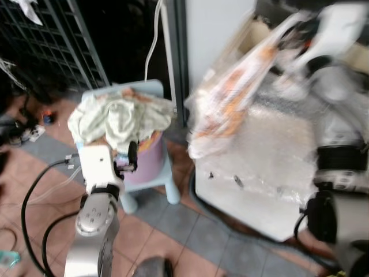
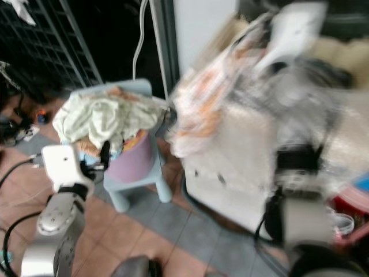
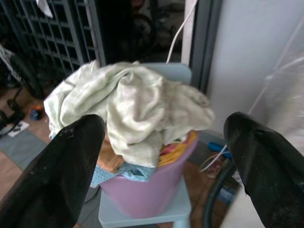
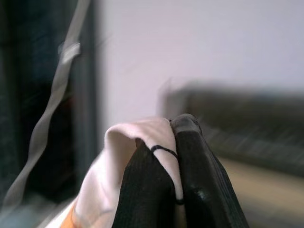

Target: Clothes washing

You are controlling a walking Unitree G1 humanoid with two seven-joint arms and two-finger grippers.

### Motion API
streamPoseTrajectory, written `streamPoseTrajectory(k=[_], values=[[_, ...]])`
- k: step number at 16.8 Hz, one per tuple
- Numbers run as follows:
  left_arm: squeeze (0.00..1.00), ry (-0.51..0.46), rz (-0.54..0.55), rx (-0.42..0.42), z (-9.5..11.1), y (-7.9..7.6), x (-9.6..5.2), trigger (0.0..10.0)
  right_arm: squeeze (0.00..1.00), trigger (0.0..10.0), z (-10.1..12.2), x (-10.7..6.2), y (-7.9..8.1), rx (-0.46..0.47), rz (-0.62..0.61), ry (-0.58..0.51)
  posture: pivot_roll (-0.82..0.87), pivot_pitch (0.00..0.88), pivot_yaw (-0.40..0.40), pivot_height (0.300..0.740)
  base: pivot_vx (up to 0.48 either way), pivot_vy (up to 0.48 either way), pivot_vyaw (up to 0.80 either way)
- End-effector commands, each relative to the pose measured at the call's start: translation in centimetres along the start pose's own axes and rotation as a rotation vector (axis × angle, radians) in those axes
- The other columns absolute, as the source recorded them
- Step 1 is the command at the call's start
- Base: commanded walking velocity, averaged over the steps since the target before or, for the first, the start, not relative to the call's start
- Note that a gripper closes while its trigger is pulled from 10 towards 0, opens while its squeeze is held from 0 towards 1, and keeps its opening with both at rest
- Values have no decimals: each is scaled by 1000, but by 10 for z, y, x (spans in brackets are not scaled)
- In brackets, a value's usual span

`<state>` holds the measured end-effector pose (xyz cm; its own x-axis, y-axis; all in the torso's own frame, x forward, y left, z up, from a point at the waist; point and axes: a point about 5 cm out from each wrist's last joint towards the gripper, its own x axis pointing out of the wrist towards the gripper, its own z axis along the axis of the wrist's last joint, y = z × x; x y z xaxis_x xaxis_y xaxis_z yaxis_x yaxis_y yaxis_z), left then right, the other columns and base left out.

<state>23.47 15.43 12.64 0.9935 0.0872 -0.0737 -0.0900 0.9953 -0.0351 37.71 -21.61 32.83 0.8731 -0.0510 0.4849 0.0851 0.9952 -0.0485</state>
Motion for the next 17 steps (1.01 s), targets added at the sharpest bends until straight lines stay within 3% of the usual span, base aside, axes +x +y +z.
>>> streamPoseTrajectory(k=[1, 2, 4, 6, 7, 8, 9, 10, 12, 15, 17], values=[[0, 14, 19, 11, -2, 3, 1, 10000, 0, 10000, 4, 4, 1, 20, -24, -30, -21, 39, 36, 740, 0, 0, 0], [0, 18, 22, 13, -2, 3, 3, 10000, 0, 10000, 19, 13, -12, 7, -83, -78, -22, 37, 33, 740, 0, 0, 0], [0, 17, 25, 15, -2, 3, 3, 10000, 0, 10000, 26, 18, -17, -14, -102, -105, -20, 36, 30, 740, 0, 0, 0], [0, 18, 43, 21, -2, 5, 3, 10000, 0, 10000, 21, 18, -20, -35, -141, -91, -14, 37, 24, 740, 0, 0, 0], [0, 23, 47, 23, -3, 4, 1, 10000, 0, 10000, -21, 4, 0, -43, -67, 82, -13, 38, 23, 740, 0, 0, 0], [0, 24, 46, 23, -4, 3, 1, 10000, 0, 10000, -39, -3, 9, -45, -29, 166, -13, 40, 25, 740, 0, 0, 0], [0, 26, 42, 23, -4, 2, 1, 10000, 0, 10000, -77, -23, 22, -106, 15, 364, -13, 42, 25, 740, 0, 0, 0], [0, 27, 38, 23, -3, 2, 2, 10000, 0, 10000, -95, -36, 27, -87, 26, 460, -14, 44, 26, 740, 0, 0, 0], [0, 31, 34, 26, -4, 2, 3, 10000, 0, 10000, -110, -47, 27, -36, -5, 551, -17, 45, 28, 740, 0, 0, 0], [0, 29, 13, 23, -3, 0, 4, 10000, 0, 10000, -108, -45, 17, 9, -52, 538, -21, 45, 31, 740, 0, 0, 0], [0, 4, -17, 5, 0, -3, 3, 10000, 0, 10000, -99, -43, 20, 56, -31, 494, -19, 43, 28, 740, 0, 0, 0]])
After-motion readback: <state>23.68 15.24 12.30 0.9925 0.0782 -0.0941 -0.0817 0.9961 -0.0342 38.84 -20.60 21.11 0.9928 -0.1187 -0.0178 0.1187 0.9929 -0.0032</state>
